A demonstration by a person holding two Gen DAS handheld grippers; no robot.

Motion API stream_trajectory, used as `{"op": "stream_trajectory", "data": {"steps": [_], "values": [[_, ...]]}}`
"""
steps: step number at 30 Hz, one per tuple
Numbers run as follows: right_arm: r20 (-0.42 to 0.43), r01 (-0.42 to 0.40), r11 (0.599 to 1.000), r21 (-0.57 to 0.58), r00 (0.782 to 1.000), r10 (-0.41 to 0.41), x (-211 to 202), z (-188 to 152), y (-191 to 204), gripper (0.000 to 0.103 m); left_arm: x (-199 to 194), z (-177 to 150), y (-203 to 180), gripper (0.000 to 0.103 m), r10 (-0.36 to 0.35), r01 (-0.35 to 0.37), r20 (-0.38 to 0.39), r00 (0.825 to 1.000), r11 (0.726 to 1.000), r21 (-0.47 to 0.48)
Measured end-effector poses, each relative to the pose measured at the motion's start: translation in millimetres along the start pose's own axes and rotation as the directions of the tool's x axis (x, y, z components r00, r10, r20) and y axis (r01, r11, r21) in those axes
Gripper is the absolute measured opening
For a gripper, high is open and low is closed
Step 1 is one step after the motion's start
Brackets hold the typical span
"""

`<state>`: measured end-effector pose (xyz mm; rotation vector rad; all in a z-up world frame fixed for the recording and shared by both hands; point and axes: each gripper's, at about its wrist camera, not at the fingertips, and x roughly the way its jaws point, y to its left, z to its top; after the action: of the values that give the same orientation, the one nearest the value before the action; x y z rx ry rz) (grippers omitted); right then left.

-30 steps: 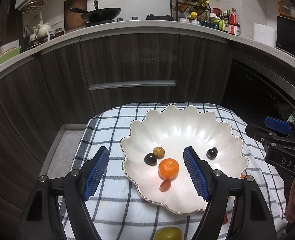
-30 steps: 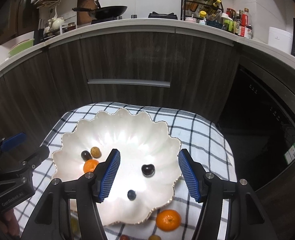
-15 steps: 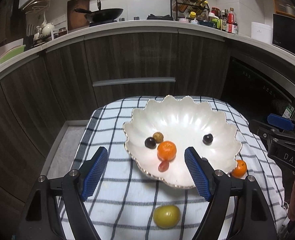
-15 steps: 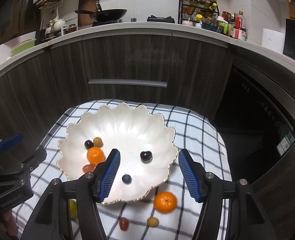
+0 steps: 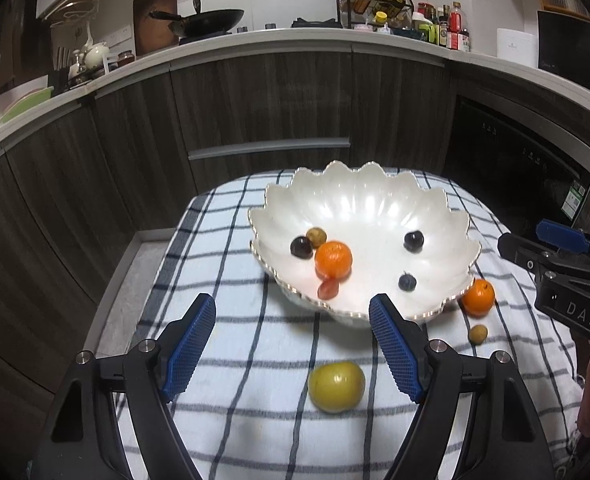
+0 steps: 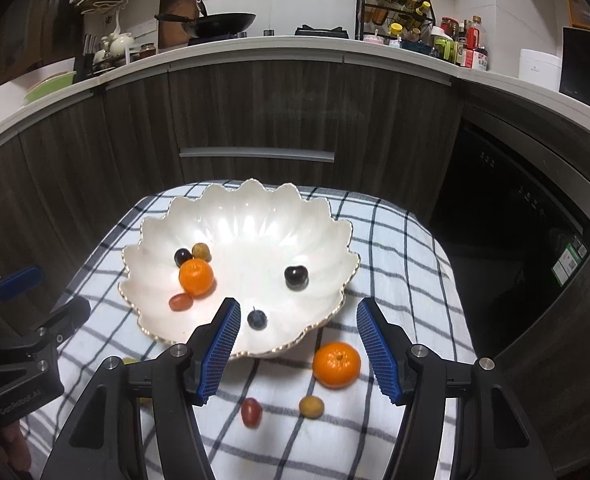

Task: Organize fruits
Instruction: 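Withdraw both open tools from the bowl back over the cloth, then move left tool onto the yellow-green fruit while right tool approaches the small brown fruit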

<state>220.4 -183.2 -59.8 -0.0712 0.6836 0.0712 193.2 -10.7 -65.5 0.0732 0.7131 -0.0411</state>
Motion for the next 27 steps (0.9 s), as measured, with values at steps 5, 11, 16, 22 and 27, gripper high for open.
{"op": "stream_trajectory", "data": {"steps": [5,11,16,22,27], "values": [[0.005,0.012,1.0,-0.008,1.0,-0.012,-2.3,-10.8,0.1,0.062,0.8,-10.4,-4.3,0.079,-0.001,0.001,-0.01,1.0,1.0,0.011],[-0.01,0.012,1.0,0.009,1.0,-0.012,-0.3,-22.1,-2.6,0.062,3.6,-21.7,-8.9,0.079,-0.005,0.006,-0.025,1.0,1.0,0.02],[-0.015,0.019,1.0,0.003,1.0,-0.018,1.5,-30.2,-3.1,0.062,7.7,-29.9,-12.1,0.079,-0.008,0.009,-0.033,0.999,1.0,0.02],[-0.03,0.021,1.0,0.005,0.999,-0.021,5.4,-40.3,-9.5,0.062,5.0,-35.3,-25.8,0.079,-0.007,0.007,-0.011,1.0,0.999,0.052],[-0.036,0.012,1.0,-0.009,0.999,-0.013,4.9,-46.6,-18.7,0.062,2.2,-36.8,-45.2,0.079,-0.025,0.025,0.003,1.0,0.996,0.081]]}}
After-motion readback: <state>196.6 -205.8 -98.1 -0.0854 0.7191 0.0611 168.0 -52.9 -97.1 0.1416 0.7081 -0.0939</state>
